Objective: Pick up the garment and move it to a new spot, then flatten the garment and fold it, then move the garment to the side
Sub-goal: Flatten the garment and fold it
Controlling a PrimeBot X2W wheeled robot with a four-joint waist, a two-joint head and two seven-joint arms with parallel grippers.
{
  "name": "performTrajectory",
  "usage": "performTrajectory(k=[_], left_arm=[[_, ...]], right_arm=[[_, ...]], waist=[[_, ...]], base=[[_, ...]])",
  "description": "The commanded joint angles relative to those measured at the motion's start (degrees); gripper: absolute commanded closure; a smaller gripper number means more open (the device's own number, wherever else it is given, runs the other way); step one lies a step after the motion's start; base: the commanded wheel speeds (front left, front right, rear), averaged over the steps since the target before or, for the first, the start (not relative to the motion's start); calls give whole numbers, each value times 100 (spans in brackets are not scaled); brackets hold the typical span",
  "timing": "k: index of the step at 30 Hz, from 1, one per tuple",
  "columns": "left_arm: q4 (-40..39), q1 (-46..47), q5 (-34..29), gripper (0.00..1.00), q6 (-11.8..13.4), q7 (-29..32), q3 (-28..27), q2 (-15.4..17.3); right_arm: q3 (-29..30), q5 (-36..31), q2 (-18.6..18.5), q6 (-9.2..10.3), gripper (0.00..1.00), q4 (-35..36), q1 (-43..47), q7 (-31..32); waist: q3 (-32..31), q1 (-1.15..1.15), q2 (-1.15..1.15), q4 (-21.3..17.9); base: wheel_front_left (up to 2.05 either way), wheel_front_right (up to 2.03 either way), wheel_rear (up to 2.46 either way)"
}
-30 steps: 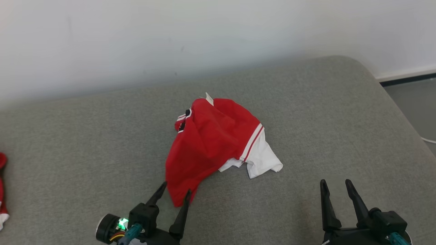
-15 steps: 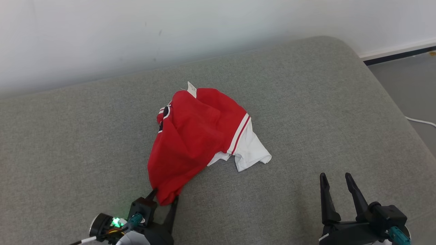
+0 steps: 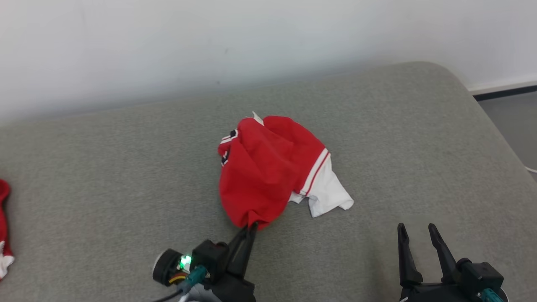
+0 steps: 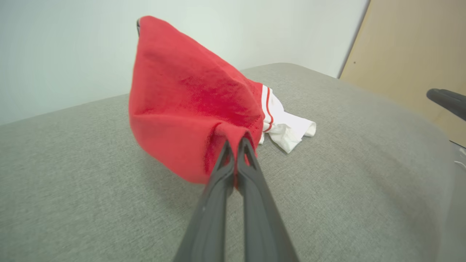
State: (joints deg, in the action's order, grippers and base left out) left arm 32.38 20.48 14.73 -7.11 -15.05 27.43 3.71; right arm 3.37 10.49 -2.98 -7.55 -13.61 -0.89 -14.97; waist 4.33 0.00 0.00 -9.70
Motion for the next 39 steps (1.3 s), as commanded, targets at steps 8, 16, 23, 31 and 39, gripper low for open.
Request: performTrajectory(k=[8,16,23,31,39], left_arm=[[-1076,-1362,320,100,198,-13,-195,230],[-885,-2121,745,100,414,-10,-644,491],[-959,-2035,790,0,573,-15,-969,499],[-1341,-2017,602,0,749,-17,-1723,919],[-1972,-1900,318,0,788,-12,-1660,827]], right_arm=[[-28,58,14,13,0,21,161,-26],[-79,69,14,13,0,-27,96,-27],[-26,47,15,13,0,-63,159,-29],[-96,71,15,13,0,-111,158,-29],[-116,104,14,13,0,-102,102,-30]], waist=[[-187,0,0,697],[-156,0,0,781],[-222,0,0,853],[-288,0,0,860],[-238,0,0,737]], base=[[0,0,0],[0,0,0],[0,0,0],[0,0,0],[0,0,0]])
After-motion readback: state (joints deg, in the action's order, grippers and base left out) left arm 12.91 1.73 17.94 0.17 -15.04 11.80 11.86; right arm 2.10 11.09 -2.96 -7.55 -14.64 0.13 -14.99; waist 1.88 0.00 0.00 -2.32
